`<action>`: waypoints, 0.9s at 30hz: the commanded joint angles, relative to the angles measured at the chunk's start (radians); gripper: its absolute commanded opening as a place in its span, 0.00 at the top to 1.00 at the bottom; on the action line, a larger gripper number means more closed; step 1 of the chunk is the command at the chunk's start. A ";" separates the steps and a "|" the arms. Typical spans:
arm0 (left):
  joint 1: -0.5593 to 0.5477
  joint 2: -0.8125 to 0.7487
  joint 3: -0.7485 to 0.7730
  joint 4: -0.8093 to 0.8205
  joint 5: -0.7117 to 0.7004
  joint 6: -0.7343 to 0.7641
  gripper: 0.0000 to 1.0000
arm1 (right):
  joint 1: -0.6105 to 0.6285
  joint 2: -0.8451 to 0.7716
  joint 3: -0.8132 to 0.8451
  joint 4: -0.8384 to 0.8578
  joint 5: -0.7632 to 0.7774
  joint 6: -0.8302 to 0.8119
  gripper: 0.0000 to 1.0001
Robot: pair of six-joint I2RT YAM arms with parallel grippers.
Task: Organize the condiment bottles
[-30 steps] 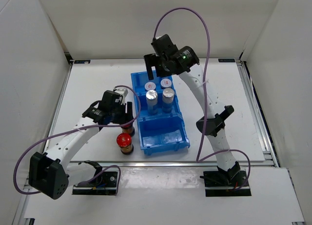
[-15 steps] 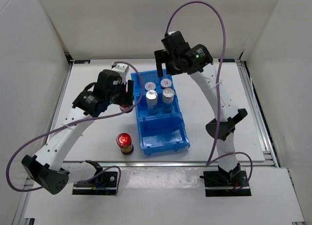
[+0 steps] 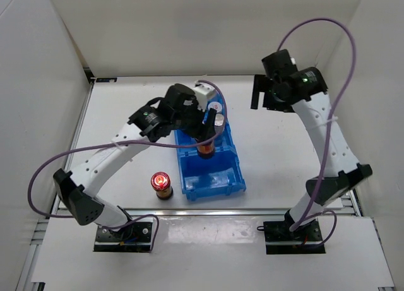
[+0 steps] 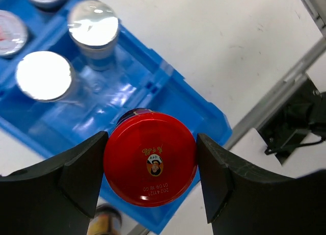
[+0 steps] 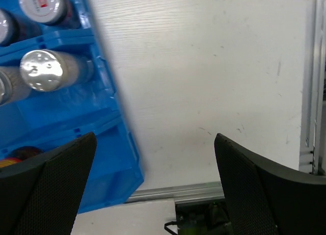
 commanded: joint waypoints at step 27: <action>-0.219 0.240 -0.244 0.482 -0.038 0.021 0.80 | -0.074 -0.093 0.004 -0.229 -0.111 -0.113 0.01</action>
